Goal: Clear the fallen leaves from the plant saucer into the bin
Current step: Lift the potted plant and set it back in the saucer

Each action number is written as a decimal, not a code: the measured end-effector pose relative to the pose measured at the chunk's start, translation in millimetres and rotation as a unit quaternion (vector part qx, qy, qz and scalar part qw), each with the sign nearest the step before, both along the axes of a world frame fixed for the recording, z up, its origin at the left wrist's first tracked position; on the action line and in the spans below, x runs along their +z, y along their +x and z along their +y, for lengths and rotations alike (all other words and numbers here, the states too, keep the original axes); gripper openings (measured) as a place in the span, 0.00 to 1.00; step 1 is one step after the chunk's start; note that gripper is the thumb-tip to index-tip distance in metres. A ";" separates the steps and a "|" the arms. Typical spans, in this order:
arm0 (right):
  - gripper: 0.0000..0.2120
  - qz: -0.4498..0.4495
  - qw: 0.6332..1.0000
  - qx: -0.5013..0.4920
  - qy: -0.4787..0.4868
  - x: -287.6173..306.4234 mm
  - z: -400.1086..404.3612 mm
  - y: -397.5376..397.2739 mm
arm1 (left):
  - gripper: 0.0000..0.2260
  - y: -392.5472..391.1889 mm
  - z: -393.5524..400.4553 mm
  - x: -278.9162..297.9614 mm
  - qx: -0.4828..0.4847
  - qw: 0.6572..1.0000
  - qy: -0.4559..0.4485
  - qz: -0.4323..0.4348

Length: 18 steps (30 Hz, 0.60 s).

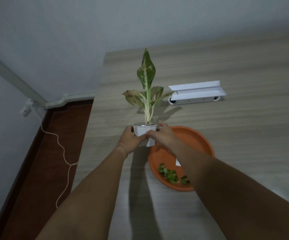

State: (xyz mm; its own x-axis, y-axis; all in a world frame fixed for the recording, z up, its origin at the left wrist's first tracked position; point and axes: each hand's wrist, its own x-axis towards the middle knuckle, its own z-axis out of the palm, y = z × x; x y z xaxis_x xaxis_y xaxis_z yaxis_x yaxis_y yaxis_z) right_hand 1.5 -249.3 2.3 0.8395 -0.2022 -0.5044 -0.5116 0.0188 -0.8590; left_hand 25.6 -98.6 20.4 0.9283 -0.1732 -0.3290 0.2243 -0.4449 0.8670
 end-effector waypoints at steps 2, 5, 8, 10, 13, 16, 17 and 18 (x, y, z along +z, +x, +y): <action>0.25 -0.019 1.000 -0.002 -0.009 4.5 -15.9 -7.9 | 0.28 -1.4 -15.0 -3.3 -0.010 1.000 0.000 0.003; 0.22 -0.048 0.998 -0.001 -0.030 10.2 -38.0 -21.0 | 0.33 -7.2 -37.6 -4.8 -0.044 0.999 0.005 0.000; 0.25 -0.065 0.996 0.001 -0.058 7.3 -61.4 -33.5 | 0.34 -12.3 -58.0 -6.2 -0.088 0.995 0.024 -0.028; 0.31 -0.065 0.995 0.012 -0.080 3.5 -74.2 -43.6 | 0.33 -14.2 -69.0 -10.6 -0.117 0.992 0.026 -0.048; 0.34 -0.083 0.991 0.017 -0.103 -7.4 -89.7 -56.1 | 0.20 -22.4 -85.1 -16.0 -0.152 0.983 0.048 -0.093; 0.24 -0.126 0.981 0.028 -0.143 -29.3 -104.2 -65.4 | 0.14 -26.7 -96.6 -28.8 -0.180 0.975 0.070 -0.107; 0.22 -0.138 0.979 0.022 -0.149 -33.9 -106.3 -70.0 | 0.14 -26.6 -99.1 -36.3 -0.184 0.974 0.067 -0.115; 0.22 -0.140 0.978 0.021 -0.151 -39.0 -108.9 -75.3 | 0.14 -27.7 -102.7 -40.3 -0.184 0.973 0.068 -0.124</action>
